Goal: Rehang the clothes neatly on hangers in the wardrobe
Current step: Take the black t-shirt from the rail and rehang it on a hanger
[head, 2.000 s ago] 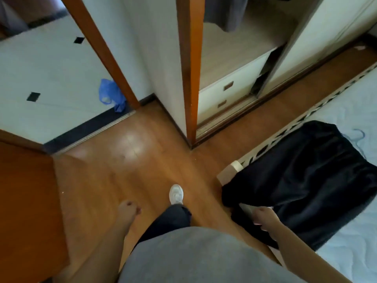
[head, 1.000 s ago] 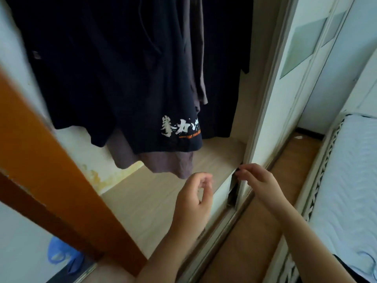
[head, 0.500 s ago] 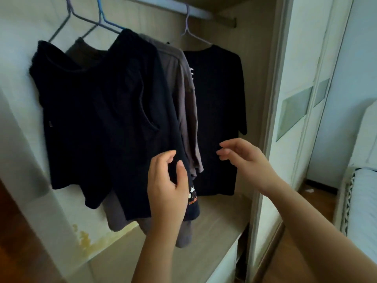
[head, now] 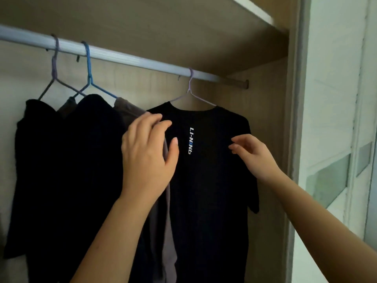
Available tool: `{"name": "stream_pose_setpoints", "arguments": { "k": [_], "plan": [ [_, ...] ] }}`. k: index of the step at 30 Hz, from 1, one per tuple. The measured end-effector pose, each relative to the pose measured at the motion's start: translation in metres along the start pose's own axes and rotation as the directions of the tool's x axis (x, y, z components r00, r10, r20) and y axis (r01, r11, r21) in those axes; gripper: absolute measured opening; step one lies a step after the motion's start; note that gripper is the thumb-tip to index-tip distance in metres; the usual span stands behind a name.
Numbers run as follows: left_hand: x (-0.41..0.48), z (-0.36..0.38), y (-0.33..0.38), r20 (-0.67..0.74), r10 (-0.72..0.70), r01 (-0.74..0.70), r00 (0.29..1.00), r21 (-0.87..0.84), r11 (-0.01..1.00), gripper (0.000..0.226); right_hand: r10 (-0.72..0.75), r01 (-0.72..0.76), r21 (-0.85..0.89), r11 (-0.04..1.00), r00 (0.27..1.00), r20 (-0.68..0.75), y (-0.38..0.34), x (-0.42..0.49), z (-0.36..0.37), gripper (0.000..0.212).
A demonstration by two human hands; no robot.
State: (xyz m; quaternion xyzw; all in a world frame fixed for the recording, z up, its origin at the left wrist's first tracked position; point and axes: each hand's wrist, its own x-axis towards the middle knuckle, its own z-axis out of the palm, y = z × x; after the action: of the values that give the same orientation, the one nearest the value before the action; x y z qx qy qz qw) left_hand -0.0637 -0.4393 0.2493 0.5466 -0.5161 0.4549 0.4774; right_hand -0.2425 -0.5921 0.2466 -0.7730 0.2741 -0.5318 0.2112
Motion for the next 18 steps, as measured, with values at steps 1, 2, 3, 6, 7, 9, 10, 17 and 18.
{"name": "stream_pose_setpoints", "arguments": {
  "k": [1,2,3,6,7,9,10,17,18],
  "plan": [
    [0.007,0.004,-0.004,-0.003,0.005,-0.005,1.0,0.05,0.999,0.034,-0.013,0.013,-0.011,1.0,1.0,-0.015,0.006,0.016,-0.001,0.018],
    [0.012,0.008,-0.008,0.001,0.009,-0.009,1.0,0.092,0.996,0.035,-0.021,0.021,-0.024,0.999,0.999,-0.024,0.012,0.033,-0.001,0.019],
    [0.016,0.011,-0.012,0.007,0.01,-0.011,1.0,0.127,0.992,0.035,-0.027,0.026,-0.039,0.999,0.999,-0.025,0.016,0.048,0.0,0.021],
    [0.024,0.017,-0.024,0.022,0.026,-0.03,0.999,0.21,0.977,0.037,-0.031,0.03,-0.112,0.993,0.999,-0.01,0.027,0.092,0.007,0.031],
    [0.026,0.018,-0.028,0.021,0.044,-0.048,0.999,0.236,0.971,0.036,-0.037,0.035,-0.145,0.989,0.999,-0.013,0.031,0.105,0.009,0.035],
    [0.027,0.021,-0.034,0.008,0.086,-0.085,0.996,0.284,0.955,0.034,-0.067,0.061,-0.252,0.966,0.998,-0.017,0.039,0.129,0.012,0.042],
    [0.027,0.022,-0.037,-0.005,0.103,-0.097,0.995,0.3,0.949,0.033,-0.085,0.078,-0.326,0.942,0.996,-0.005,0.043,0.138,0.013,0.045],
    [0.029,0.031,-0.047,-0.038,0.169,-0.15,0.985,0.307,0.94,0.03,0.022,-0.007,-0.558,0.83,1.0,0.021,0.061,0.174,0.019,0.048],
    [0.029,0.032,-0.048,-0.03,0.166,-0.149,0.986,0.307,0.94,0.03,0.007,-0.003,-0.578,0.816,1.0,0.005,0.062,0.177,0.021,0.046]
  ]
}}
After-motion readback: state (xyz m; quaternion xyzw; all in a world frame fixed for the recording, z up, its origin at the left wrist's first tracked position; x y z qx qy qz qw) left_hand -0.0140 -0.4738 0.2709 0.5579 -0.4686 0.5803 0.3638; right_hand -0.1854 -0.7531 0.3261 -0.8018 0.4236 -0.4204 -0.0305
